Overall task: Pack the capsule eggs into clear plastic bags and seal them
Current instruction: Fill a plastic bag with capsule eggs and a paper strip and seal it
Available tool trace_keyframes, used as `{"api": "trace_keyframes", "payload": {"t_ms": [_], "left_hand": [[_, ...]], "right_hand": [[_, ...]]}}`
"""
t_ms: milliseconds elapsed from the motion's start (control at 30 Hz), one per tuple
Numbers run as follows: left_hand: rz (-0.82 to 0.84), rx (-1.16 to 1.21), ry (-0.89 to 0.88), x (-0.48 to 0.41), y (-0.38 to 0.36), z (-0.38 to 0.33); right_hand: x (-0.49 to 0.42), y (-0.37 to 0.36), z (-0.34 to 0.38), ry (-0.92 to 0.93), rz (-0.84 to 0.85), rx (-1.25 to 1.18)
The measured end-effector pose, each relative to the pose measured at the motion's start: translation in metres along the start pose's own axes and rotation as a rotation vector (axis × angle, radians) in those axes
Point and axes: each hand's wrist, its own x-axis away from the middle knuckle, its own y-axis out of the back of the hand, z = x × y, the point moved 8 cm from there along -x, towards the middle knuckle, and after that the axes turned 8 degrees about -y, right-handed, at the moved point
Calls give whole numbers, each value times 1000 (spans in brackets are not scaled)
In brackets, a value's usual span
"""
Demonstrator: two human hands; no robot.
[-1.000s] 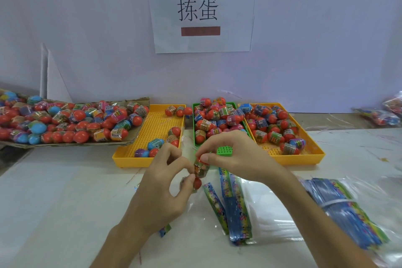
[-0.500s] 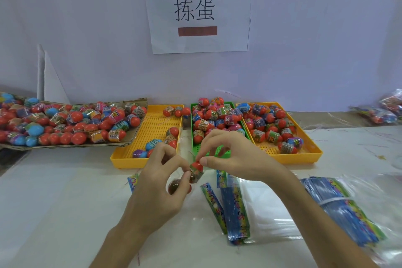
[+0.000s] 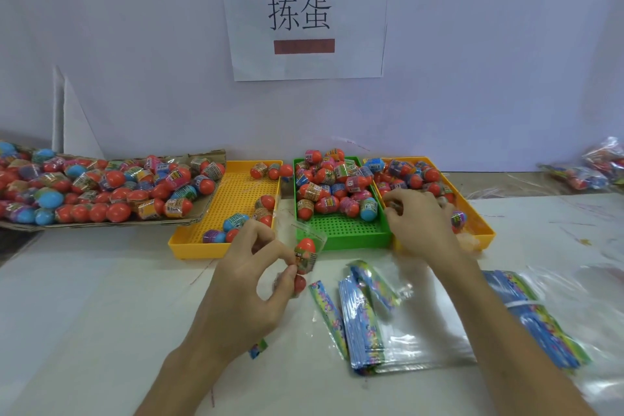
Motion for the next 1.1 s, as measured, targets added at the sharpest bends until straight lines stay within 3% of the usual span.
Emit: {"api": "trace_keyframes", "payload": {"t_ms": [267, 400, 467, 533, 633, 900, 1100], "left_hand": [[-20, 46, 11, -1, 4, -2], [-21, 41, 7, -1, 4, -2], [-17, 42, 10, -1, 4, -2], [-11, 32, 14, -1, 3, -2], [-12, 28, 14, -2, 3, -2], [26, 6, 16, 1, -1, 0], [24, 7, 19, 2, -2, 2]], "right_hand": [[-1, 4, -4, -4, -20, 11], [8, 34, 14, 153, -228, -99], [19, 44, 37, 353, -136, -375], [40, 44, 65, 503, 101, -624], [67, 31, 95, 591, 332, -727], [86, 13, 111, 654, 252, -596], [90, 11, 114, 685, 290, -559]]}}
